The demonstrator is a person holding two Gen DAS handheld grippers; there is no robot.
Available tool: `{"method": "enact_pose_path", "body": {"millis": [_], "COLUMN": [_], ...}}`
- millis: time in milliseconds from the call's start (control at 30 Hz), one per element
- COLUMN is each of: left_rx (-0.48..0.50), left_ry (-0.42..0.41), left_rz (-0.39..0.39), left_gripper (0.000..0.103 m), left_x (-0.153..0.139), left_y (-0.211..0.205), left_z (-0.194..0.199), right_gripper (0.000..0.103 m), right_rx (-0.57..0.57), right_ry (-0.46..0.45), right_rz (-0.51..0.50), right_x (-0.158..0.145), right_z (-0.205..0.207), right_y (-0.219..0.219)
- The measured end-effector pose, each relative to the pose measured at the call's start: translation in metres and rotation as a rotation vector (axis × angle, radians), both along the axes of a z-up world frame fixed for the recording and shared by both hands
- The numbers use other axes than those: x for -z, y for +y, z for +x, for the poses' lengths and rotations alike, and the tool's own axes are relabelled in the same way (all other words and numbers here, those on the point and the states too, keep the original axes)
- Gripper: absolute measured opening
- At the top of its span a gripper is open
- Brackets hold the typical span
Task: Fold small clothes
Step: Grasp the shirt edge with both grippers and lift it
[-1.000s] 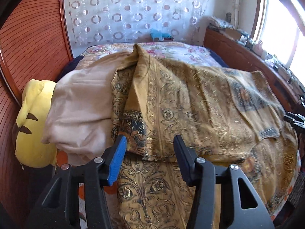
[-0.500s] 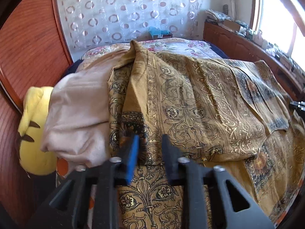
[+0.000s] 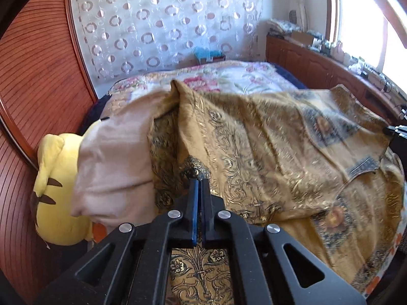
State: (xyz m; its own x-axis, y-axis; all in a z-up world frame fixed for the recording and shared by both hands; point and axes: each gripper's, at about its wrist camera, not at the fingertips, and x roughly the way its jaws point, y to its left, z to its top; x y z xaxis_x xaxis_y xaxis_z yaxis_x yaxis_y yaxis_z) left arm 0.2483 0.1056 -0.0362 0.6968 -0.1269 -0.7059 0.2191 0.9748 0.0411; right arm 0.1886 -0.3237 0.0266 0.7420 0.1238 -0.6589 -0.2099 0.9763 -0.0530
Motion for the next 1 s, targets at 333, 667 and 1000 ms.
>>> {"method": "enact_pose_path", "body": {"millis": [333,667,1000], "left_rx": [0.046,0.107,0.079], "left_ry": [-0.039,-0.087,-0.017], "left_rz": [-0.018,-0.044,-0.080], "left_gripper": [0.002,0.002,0.002], "left_x": [-0.026,-0.042,-0.005], "left_y": [-0.001,0.009,0.018], "left_z": [-0.027,-0.102,-0.146], "right_gripper": [0.006,0.005,0.005], "right_rx": [-0.020,-0.084,-0.099], "right_ry": [-0.051,-0.092,-0.061], "right_rz": [-0.031,-0.080,-0.100], "right_x": [-0.009,-0.029,-0.022], "right_z": [-0.021,-0.092,-0.135], "right_y": [0.009,-0.002,-0.009]}}
